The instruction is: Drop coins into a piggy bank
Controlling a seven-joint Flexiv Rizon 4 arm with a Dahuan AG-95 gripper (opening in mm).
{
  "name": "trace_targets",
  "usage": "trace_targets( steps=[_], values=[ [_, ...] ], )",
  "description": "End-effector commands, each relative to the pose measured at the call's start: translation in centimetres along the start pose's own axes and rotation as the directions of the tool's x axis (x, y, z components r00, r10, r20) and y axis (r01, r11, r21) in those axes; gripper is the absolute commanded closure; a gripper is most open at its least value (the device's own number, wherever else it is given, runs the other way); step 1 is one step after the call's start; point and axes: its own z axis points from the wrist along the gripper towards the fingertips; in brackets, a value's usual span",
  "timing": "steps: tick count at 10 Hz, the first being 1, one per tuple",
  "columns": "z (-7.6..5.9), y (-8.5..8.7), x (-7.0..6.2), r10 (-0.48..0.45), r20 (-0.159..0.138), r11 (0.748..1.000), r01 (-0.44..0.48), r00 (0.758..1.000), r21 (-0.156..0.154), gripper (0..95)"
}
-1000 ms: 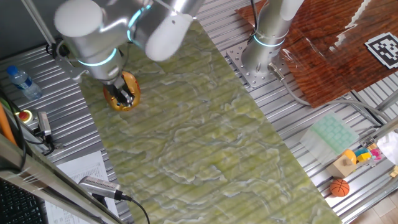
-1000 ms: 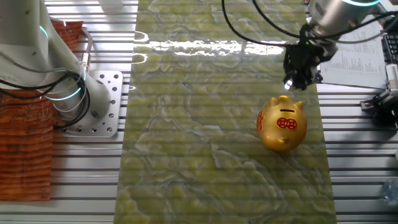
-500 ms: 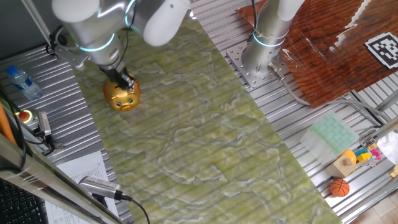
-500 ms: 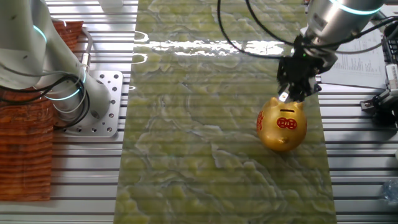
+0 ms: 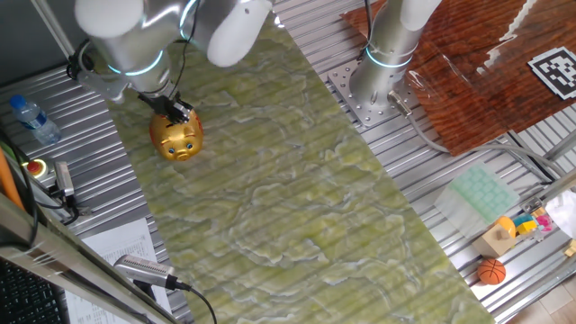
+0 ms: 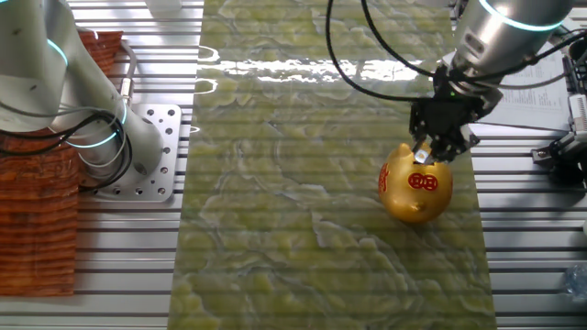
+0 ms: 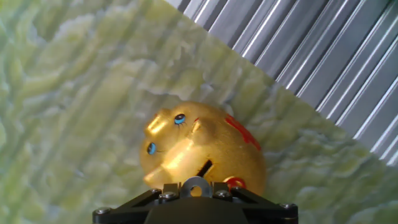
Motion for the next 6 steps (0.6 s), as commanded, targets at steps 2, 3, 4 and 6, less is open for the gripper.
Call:
trace_targets(
  steps=[2, 3, 4, 6],
  values=[
    [0.49, -0.89, -0.35, -0.121, -0.063, 0.991, 0.124, 0.991, 0.045, 95.0],
    [0.64, -0.99, -0.32, -0.146, -0.069, 0.988, 0.149, 0.987, 0.044, 95.0],
    [0.69, -1.01, -0.31, -0.173, -0.086, 0.983, 0.177, 0.981, 0.043, 95.0],
    [0.76, -1.04, -0.33, -0.216, -0.122, 0.973, 0.224, 0.969, 0.051, 95.0]
  ],
)
